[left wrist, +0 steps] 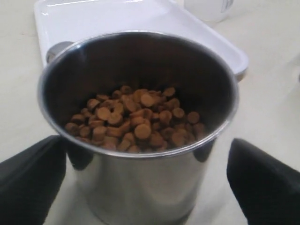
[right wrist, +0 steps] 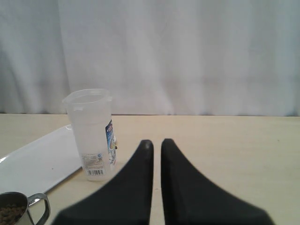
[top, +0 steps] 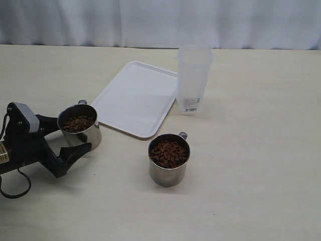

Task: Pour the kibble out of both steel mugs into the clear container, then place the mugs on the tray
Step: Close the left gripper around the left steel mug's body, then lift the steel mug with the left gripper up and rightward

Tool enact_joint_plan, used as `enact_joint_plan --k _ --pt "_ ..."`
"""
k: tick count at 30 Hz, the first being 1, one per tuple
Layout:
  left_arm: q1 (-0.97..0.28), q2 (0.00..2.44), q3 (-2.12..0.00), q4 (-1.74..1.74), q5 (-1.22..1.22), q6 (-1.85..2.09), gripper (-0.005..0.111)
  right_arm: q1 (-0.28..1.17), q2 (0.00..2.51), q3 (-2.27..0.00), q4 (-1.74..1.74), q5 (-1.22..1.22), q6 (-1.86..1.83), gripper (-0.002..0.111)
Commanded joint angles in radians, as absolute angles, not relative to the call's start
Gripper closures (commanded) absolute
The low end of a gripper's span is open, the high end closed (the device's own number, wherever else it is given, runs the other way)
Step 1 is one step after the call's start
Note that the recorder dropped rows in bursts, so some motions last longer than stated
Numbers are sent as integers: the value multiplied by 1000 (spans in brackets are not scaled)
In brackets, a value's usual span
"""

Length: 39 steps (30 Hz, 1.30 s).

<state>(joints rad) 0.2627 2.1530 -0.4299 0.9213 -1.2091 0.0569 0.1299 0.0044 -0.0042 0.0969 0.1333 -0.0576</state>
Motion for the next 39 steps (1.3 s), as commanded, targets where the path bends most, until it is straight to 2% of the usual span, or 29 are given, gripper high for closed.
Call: enact_joint_plan --k 1,21,27,39 --pt "255 2153 -434 878 -1221 48 39 131 0 0 94 132 -60 103" --pt "252 2159 -517 937 -1221 -20 39 131 0 0 94 132 -60 103" --pt "203 2220 -575 940 -1221 -56 39 131 0 0 94 132 -60 103" --pt "202 2220 -582 930 -1221 -54 40 131 0 0 94 132 -60 103"
